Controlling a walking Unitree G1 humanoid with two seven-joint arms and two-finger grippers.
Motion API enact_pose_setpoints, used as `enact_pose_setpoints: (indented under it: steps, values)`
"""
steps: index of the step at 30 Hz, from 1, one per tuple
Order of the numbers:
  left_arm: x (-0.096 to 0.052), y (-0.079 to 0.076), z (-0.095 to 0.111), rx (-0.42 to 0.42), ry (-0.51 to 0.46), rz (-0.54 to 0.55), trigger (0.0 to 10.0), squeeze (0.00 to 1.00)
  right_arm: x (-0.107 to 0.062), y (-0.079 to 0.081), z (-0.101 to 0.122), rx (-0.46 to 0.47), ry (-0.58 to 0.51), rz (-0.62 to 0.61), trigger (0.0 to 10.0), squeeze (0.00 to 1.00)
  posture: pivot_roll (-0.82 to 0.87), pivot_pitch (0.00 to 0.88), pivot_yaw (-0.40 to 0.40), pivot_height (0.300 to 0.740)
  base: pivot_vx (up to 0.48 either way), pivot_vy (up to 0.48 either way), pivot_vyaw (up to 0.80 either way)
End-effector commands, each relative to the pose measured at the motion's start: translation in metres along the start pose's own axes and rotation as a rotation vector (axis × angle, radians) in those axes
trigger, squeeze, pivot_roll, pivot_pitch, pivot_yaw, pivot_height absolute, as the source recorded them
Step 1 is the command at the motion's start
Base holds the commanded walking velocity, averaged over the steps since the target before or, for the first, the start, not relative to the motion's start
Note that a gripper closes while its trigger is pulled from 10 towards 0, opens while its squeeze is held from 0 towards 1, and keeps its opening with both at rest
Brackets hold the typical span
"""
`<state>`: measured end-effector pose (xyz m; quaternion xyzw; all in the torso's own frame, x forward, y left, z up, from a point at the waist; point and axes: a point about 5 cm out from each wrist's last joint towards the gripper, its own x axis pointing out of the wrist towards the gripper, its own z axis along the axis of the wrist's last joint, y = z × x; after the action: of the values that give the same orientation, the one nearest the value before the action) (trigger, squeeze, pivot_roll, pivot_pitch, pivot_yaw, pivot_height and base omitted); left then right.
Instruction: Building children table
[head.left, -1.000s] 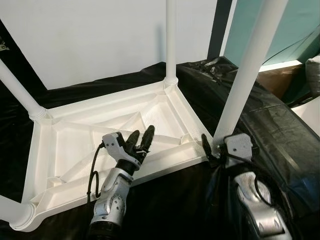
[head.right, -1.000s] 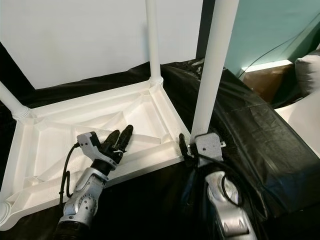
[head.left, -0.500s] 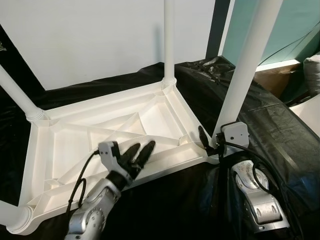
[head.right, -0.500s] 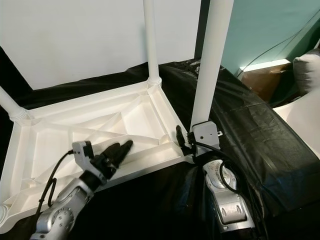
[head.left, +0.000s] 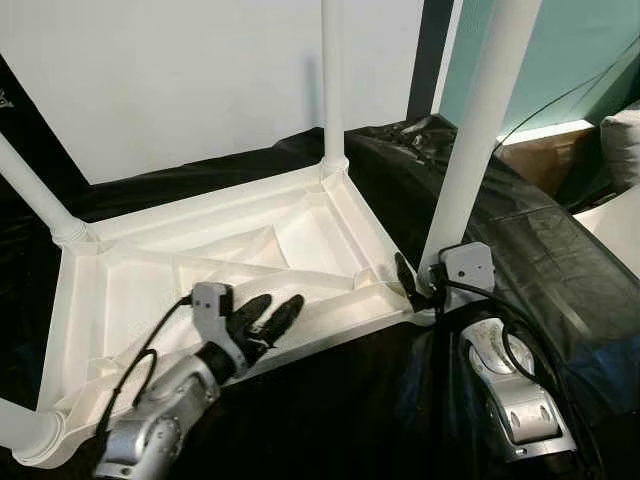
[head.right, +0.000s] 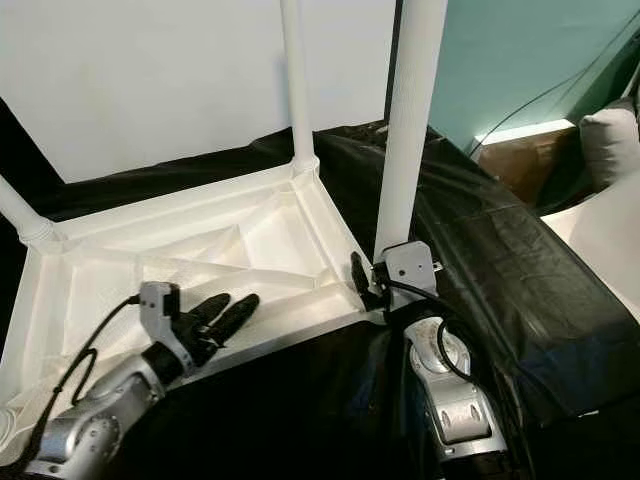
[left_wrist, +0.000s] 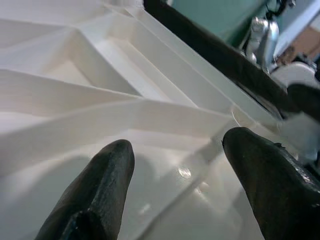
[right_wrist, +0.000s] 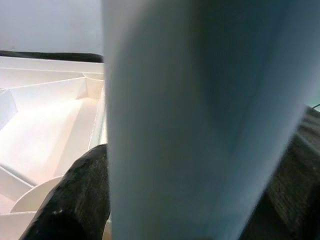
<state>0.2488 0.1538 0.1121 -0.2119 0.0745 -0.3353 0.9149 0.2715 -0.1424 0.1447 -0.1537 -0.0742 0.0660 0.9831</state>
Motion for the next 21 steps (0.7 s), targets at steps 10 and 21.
enact_pose_setpoints:
  steps: [10, 21]
  values:
    - [0.008, 0.003, 0.013, 0.02, -0.321, -0.021, 10.0, 0.0, 0.005, -0.021, -0.015, -0.039, 0.09, -0.265, 10.0, 0.0, -0.05, 0.022, 0.039, 0.74, 0.0, 0.0, 0.0]
    - [0.001, 0.008, -0.001, -0.02, -0.336, 0.101, 10.0, 0.0, -0.011, -0.035, -0.035, -0.048, 0.212, -0.498, 10.0, 0.0, -0.03, 0.034, 0.034, 0.74, 0.0, 0.0, 0.0]
